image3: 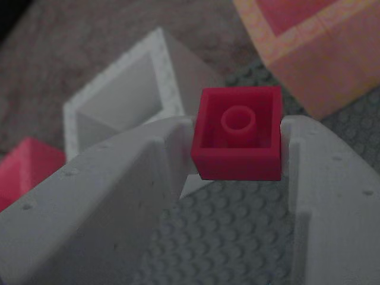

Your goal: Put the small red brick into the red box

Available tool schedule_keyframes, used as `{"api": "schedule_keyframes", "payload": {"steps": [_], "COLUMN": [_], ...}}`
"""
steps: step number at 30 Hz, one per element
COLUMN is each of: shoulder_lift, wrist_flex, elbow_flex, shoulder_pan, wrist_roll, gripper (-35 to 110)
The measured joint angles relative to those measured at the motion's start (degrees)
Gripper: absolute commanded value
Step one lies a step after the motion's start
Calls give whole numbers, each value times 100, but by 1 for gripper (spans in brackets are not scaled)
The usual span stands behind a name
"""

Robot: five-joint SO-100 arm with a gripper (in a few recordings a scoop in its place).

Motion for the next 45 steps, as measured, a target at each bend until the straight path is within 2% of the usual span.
{"api": "schedule_keyframes", "payload": {"steps": [5, 13, 20, 26, 45], "shoulder_lift": [18, -492, -1485, -2303, -4324], "wrist_flex": [457, 1661, 2496, 2654, 2602], "elbow_flex": [-272, -1749, -3190, -4157, -6618], "shoulder_pan": [237, 668, 1011, 1266, 1811], "wrist_roll": [1072, 2883, 3858, 4254, 4456], "gripper": [4, 4, 5, 5, 5]}}
